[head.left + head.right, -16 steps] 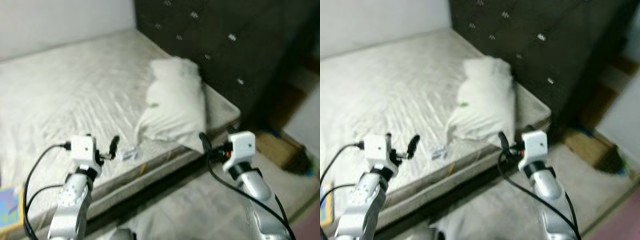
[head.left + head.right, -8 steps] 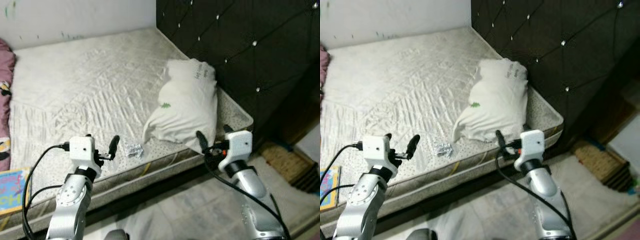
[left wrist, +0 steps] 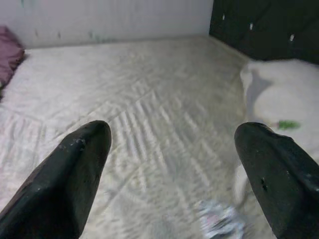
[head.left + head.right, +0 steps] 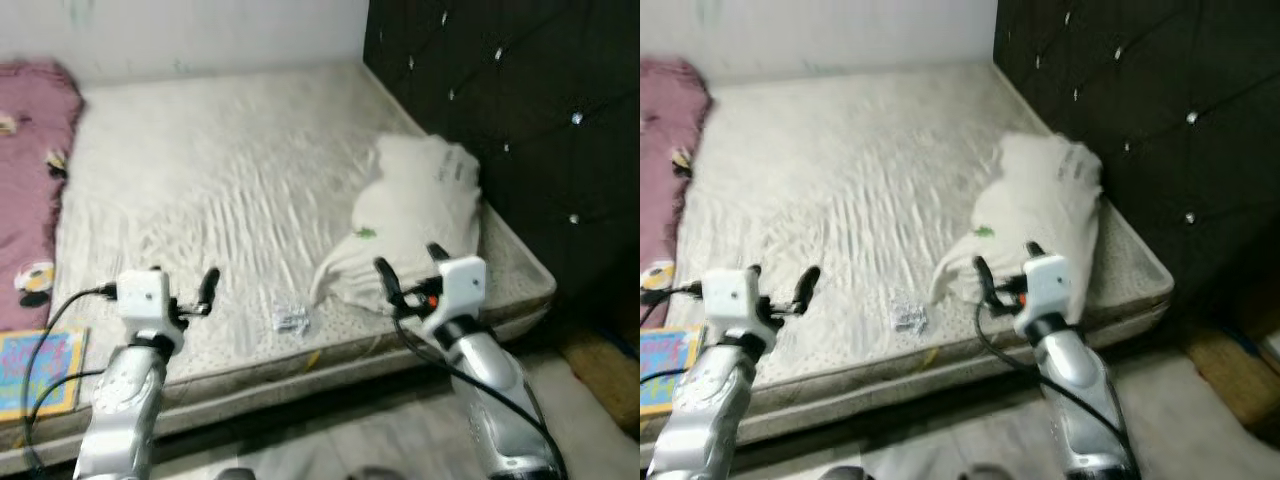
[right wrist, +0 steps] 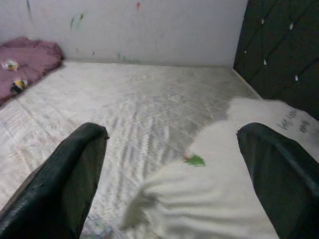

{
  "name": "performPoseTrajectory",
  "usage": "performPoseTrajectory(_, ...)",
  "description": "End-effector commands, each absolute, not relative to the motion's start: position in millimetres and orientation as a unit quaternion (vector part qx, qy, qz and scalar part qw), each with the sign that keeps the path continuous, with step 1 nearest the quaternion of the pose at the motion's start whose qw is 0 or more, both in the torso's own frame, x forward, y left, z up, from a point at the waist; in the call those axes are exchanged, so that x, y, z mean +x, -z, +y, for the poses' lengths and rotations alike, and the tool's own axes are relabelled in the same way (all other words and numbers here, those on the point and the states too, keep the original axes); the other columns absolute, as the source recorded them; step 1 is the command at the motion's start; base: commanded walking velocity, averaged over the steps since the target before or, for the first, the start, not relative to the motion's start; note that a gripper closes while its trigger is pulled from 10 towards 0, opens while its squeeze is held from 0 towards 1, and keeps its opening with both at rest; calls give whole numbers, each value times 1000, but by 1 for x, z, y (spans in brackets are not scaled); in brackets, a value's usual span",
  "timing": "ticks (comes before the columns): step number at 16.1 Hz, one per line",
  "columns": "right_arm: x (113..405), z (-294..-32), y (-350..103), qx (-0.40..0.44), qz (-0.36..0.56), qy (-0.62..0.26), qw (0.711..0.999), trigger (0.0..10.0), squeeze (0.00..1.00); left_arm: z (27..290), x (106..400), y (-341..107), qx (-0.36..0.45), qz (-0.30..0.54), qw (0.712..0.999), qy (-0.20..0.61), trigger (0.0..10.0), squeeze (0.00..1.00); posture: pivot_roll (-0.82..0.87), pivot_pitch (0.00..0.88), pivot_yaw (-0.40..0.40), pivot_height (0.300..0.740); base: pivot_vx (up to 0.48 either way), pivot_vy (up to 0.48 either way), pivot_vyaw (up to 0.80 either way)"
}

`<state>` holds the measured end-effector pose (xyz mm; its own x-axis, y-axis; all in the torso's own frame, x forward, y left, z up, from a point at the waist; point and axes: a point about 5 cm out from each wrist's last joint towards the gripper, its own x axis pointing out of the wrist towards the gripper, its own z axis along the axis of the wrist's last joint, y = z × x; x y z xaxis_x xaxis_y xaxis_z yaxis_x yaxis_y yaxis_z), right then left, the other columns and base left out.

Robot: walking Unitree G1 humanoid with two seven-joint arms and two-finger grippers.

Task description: Clean up the room

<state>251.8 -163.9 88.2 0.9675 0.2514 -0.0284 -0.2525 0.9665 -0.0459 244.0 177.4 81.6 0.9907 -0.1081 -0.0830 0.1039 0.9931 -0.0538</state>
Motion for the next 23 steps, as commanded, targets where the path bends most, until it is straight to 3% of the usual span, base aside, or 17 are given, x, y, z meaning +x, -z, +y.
performPoseTrajectory(1, 256, -159, -95, -21, -4, -135, 991, 10000, 0, 184, 242, -81, -17, 48, 998, 49, 10000, 0, -13, 52, -47, 740, 274, 0, 650)
performPoseTrajectory(6, 257, -159, -94, -19, -2, -132, 991, 10000, 0, 185, 243, -80, -17, 52, 997, 50, 10000, 0, -14, 63, -46, 740, 260, 0, 175)
performPoseTrajectory(20, 259, -160, -93, -19, -1, -121, 992, 10000, 0, 185, 246, -78, -18, 58, 997, 45, 10000, 0, -14, 56, -46, 740, 75, 0, 0)
performPoseTrajectory(23, 259, -161, -93, -17, -1, -120, 993, 10000, 0, 184, 246, -78, -21, 57, 997, 49, 10000, 0, -14, 55, -46, 740, 0, 480, 0)
